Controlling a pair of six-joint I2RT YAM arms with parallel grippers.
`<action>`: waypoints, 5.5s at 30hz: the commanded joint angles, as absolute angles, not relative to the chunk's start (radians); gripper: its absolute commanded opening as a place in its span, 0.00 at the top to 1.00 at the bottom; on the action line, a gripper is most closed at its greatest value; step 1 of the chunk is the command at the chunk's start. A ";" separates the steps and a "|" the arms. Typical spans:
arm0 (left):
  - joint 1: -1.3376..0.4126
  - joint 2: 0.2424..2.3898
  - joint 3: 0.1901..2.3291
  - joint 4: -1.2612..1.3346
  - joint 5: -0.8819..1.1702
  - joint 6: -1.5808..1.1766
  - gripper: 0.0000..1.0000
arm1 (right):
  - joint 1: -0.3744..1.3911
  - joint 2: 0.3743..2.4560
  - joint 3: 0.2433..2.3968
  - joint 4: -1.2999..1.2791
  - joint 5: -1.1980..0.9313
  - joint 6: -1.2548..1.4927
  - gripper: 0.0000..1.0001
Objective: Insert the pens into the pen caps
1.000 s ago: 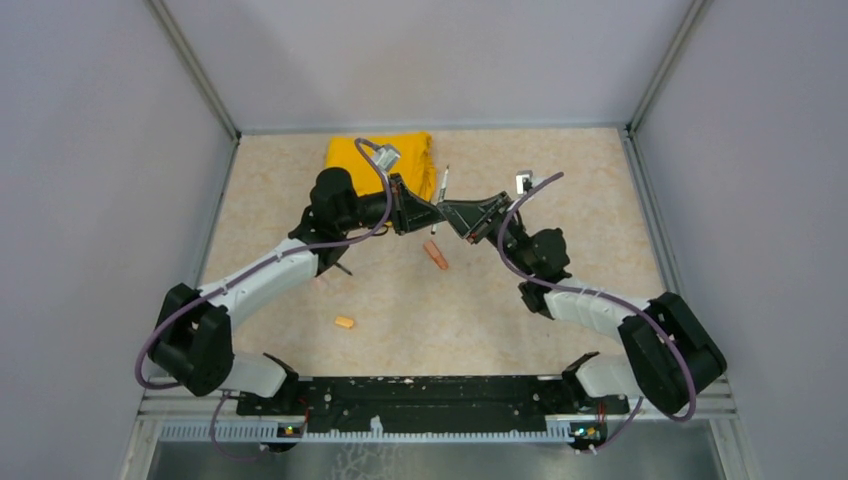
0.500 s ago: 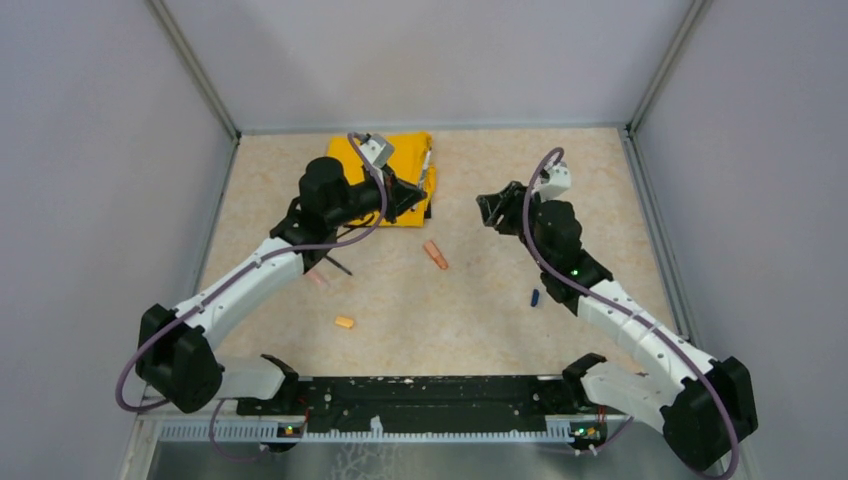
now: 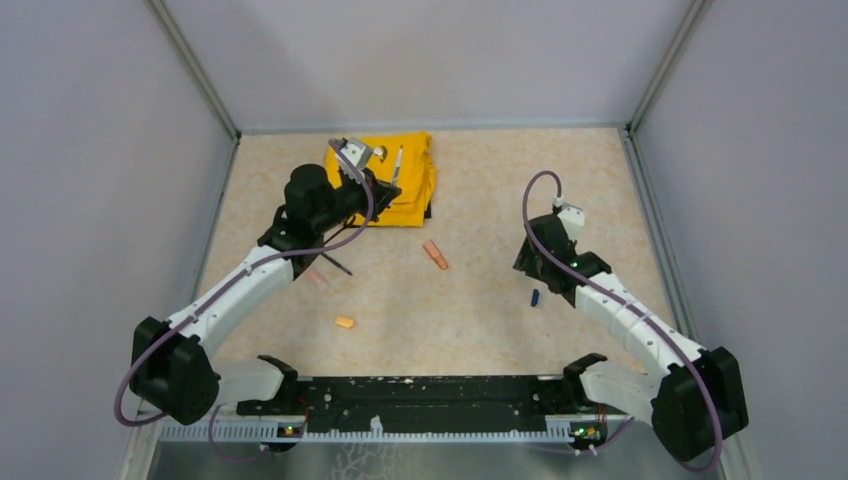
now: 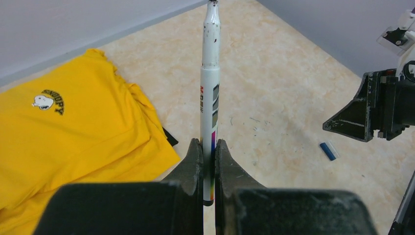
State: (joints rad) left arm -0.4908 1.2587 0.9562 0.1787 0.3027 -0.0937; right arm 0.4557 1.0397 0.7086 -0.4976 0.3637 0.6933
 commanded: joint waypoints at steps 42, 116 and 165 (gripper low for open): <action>-0.433 1.224 0.936 0.226 0.390 -0.108 1.00 | 0.325 1.328 0.699 -0.441 0.124 0.554 0.50; -0.407 1.241 0.948 0.246 0.532 -0.101 1.00 | 0.373 1.473 0.807 -0.591 0.049 0.424 0.91; -0.419 1.145 0.866 0.418 0.706 -0.186 1.00 | 0.372 0.967 0.687 0.683 -0.313 0.652 1.00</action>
State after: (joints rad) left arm -0.4000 1.1183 0.8551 0.3893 0.6521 -0.1833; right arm 0.3645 0.9829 0.6491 0.5278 -0.2687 0.6540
